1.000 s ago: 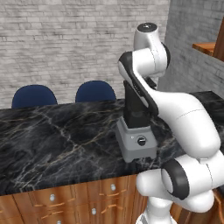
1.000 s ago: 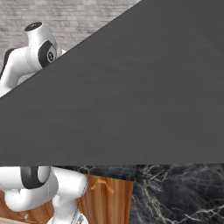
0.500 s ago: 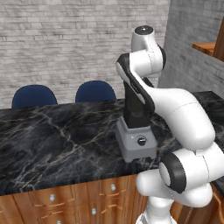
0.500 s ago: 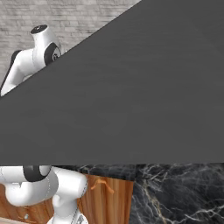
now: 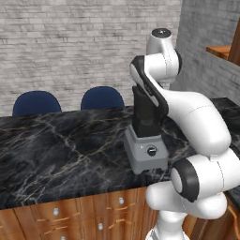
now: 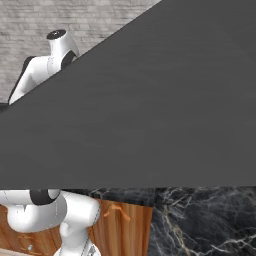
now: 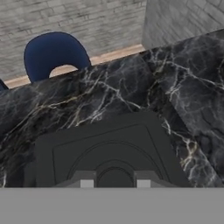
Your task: Open the blender lid, put the kiwi in the blender, close the lid, and start the blender.
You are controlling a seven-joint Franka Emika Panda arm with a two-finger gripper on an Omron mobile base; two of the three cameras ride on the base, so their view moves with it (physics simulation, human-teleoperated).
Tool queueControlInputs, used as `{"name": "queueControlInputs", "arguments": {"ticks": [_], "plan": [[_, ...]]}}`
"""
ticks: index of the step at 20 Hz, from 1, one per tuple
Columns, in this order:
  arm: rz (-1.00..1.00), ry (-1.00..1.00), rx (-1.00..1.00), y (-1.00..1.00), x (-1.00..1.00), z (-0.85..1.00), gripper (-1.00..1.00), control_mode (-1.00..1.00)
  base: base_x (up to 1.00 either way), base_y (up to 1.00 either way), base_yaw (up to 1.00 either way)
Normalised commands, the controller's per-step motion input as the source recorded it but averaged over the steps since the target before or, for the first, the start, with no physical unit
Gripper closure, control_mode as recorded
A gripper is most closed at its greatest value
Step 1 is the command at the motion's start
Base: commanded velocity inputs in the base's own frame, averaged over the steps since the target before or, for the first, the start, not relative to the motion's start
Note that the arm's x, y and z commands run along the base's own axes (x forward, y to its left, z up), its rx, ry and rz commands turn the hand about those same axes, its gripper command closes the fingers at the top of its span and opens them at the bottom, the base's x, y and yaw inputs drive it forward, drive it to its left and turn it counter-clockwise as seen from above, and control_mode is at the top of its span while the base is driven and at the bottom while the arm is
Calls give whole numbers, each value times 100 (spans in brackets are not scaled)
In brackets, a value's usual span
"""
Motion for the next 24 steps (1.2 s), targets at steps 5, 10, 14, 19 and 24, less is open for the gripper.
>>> {"name": "queueControlInputs", "arguments": {"ticks": [5,10,14,19,24], "plan": [[10,0,0,1,0,-22,100,-100,0,0,0],[12,0,0,24,0,-5,100,-100,0,0,0],[7,0,0,34,32,0,100,-100,0,0,0],[0,0,0,6,11,-4,100,-100,0,0,0],[0,-2,0,0,3,-21,100,-100,0,0,0]]}}
